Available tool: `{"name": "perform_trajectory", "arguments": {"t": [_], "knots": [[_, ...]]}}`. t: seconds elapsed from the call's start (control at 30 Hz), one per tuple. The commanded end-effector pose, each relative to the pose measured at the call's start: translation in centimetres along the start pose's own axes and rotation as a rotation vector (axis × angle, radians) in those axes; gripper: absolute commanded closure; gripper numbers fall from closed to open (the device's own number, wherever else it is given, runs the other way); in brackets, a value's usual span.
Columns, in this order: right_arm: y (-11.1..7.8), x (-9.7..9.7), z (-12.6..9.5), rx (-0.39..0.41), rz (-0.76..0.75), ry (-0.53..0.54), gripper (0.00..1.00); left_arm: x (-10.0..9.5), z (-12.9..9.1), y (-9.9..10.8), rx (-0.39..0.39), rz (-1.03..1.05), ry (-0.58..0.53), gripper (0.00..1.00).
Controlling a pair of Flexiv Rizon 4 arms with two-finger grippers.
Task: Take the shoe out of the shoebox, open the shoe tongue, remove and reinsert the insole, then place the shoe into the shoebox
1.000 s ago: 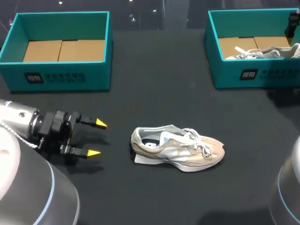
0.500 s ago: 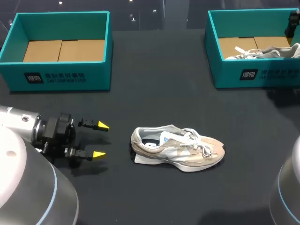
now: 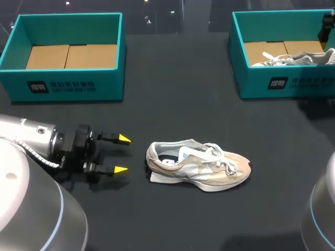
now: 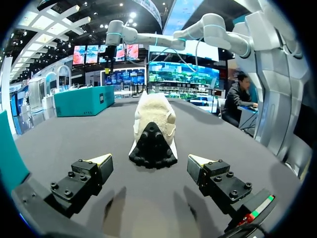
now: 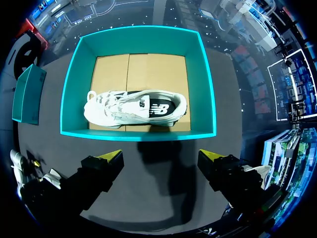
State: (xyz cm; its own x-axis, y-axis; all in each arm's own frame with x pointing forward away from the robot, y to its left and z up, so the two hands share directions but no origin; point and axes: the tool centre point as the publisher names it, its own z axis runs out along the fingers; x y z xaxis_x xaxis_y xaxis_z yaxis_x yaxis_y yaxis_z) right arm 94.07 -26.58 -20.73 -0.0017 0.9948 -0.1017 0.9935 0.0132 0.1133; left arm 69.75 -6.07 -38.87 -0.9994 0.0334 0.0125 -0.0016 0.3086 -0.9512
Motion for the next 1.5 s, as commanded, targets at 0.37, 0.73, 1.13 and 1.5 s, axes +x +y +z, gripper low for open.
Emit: {"name": "perform_trajectory", "arguments": {"t": [0.37,0.73,1.13,1.5], "knots": [[-0.1,0.0,0.0,-0.001,0.001,-0.002,0.00,-0.7,3.3,0.1,0.019,-0.010,-0.014,0.00],[-0.1,0.0,0.0,-0.001,0.001,-0.002,0.00,-0.2,4.3,-0.4,0.042,-0.049,0.020,0.00],[-0.1,0.0,0.0,-0.001,0.001,-0.002,0.00,0.2,5.4,-0.5,0.049,-0.065,0.043,0.00],[-0.1,0.0,0.0,-0.001,0.001,-0.002,0.00,0.7,7.1,-1.2,0.052,-0.056,0.061,0.00]]}}
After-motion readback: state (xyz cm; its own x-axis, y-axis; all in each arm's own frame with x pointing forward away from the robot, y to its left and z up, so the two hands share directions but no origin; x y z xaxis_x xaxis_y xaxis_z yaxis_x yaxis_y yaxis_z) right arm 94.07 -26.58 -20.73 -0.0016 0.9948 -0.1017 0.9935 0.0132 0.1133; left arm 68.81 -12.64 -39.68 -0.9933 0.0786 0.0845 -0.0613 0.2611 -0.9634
